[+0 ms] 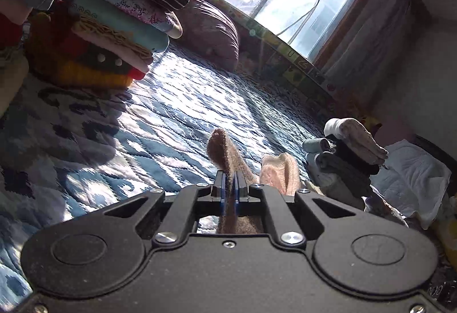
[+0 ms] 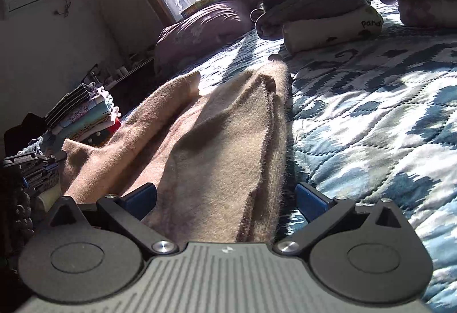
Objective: Fold clothes
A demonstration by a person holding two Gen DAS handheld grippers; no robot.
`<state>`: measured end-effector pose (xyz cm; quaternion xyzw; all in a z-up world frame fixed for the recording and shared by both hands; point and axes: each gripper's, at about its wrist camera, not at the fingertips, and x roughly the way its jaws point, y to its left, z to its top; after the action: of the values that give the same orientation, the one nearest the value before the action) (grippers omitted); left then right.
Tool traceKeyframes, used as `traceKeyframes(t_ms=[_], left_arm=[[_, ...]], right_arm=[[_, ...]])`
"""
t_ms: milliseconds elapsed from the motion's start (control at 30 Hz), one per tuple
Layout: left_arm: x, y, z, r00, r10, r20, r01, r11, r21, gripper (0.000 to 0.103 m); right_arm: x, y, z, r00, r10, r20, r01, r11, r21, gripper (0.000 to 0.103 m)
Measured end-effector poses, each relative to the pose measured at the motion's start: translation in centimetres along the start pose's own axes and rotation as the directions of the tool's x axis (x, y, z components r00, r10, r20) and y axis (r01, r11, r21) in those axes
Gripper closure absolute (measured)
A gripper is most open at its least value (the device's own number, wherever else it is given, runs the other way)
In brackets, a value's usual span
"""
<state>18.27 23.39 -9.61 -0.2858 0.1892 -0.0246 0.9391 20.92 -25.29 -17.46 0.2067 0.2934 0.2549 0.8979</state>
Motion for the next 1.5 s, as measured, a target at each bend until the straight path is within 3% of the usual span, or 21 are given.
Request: traceKeyframes(t_ms=[267,433,500,567,633,700,867,967,1067,1100,1133,1200,1233,1267,1333,1433,1467,1500], left_arm=[[-4.0,4.7,0.5,0.993,0.113,0.032,-0.112,0.993,-0.046,0.101],[-2.2,6.0,-0.8,0.976,0.205,-0.078,-0.209,0.977,-0.039,0.103],[-1.8,6.7,-1.3,0.967,0.214,-0.137,-0.228,0.969,-0.093,0.102],[-2.6,7.2,-1.2,0.974,0.178,-0.141,-0.2,0.967,-0.157,0.094],[-3.6,7.5,-1.6,0.977,0.141,-0.157,-0.176,0.956,-0.236,0.066],[-4.6,7.6,-2.5,0.977,0.094,-0.193,-0.15,0.942,-0.301,0.058],[-6.8,5.6,-5.7,0.956,0.009,-0.293,-0.123,0.919,-0.375,0.057],[-7.7,4.6,-7.9,0.944,-0.038,-0.326,-0.116,0.89,-0.44,0.057],[-7.8,3.8,-9.7,0.949,-0.053,-0.311,-0.11,0.869,-0.483,0.061],[-7.9,3.4,-10.0,0.952,-0.045,-0.303,-0.111,0.872,-0.476,0.071],[-8.1,2.7,-9.6,0.956,-0.018,-0.293,-0.115,0.895,-0.431,0.089],[-8.7,1.0,-8.6,0.965,0.045,-0.258,-0.126,0.943,-0.308,0.09],[-9.5,-0.8,-7.7,0.973,0.096,-0.209,-0.133,0.976,-0.174,0.09],[-10.1,-2.6,-7.0,0.976,0.144,-0.163,-0.152,0.988,-0.037,0.09],[-9.8,-3.9,-7.7,0.957,0.23,-0.177,-0.211,0.97,0.121,0.089],[-8.7,-4.2,-9.5,0.904,0.351,-0.243,-0.283,0.919,0.276,0.083],[-8.6,-3.9,-9.9,0.893,0.37,-0.255,-0.293,0.91,0.293,0.081],[-9.1,-2.8,-9.9,0.904,0.34,-0.259,-0.284,0.931,0.231,0.073]], right_arm=[[0.0,0.0,0.0,1.0,0.0,0.001,0.0,1.0,0.002,0.001],[0.1,0.1,0.0,1.0,-0.005,0.001,0.005,1.0,-0.001,0.001],[0.1,0.0,0.0,1.0,-0.004,0.002,0.004,1.0,0.0,0.001],[0.0,0.0,-0.1,1.0,0.0,0.004,0.0,1.0,0.003,0.001],[0.0,-0.2,-0.1,1.0,0.006,0.006,-0.006,1.0,0.009,0.001],[0.0,-0.3,0.0,1.0,0.011,0.007,-0.011,1.0,0.014,0.001],[0.0,-0.3,0.0,1.0,0.012,0.007,-0.012,1.0,0.014,0.001],[0.0,-0.3,0.0,1.0,0.011,0.008,-0.011,1.0,0.013,0.001],[-0.1,-0.1,-0.1,1.0,0.001,0.011,-0.001,1.0,0.007,0.001],[-0.1,0.0,-0.1,1.0,-0.003,0.012,0.003,1.0,0.004,0.001],[-0.2,0.1,-0.1,1.0,-0.007,0.013,0.007,1.0,0.002,0.001],[-0.3,0.2,-0.2,1.0,-0.015,0.017,0.015,1.0,0.001,0.001],[-0.4,0.3,-0.2,1.0,-0.018,0.019,0.018,1.0,-0.001,0.001],[-0.4,0.3,-0.3,1.0,-0.021,0.019,0.021,1.0,-0.005,0.001],[-0.4,0.4,-0.3,0.999,-0.027,0.02,0.027,1.0,-0.013,0.001],[-0.5,0.4,-0.3,0.999,-0.028,0.019,0.028,1.0,-0.014,0.001],[-0.5,0.5,-0.3,0.999,-0.03,0.019,0.03,0.999,-0.016,0.001],[-0.4,0.5,-0.3,0.999,-0.032,0.018,0.032,0.999,-0.019,0.001]])
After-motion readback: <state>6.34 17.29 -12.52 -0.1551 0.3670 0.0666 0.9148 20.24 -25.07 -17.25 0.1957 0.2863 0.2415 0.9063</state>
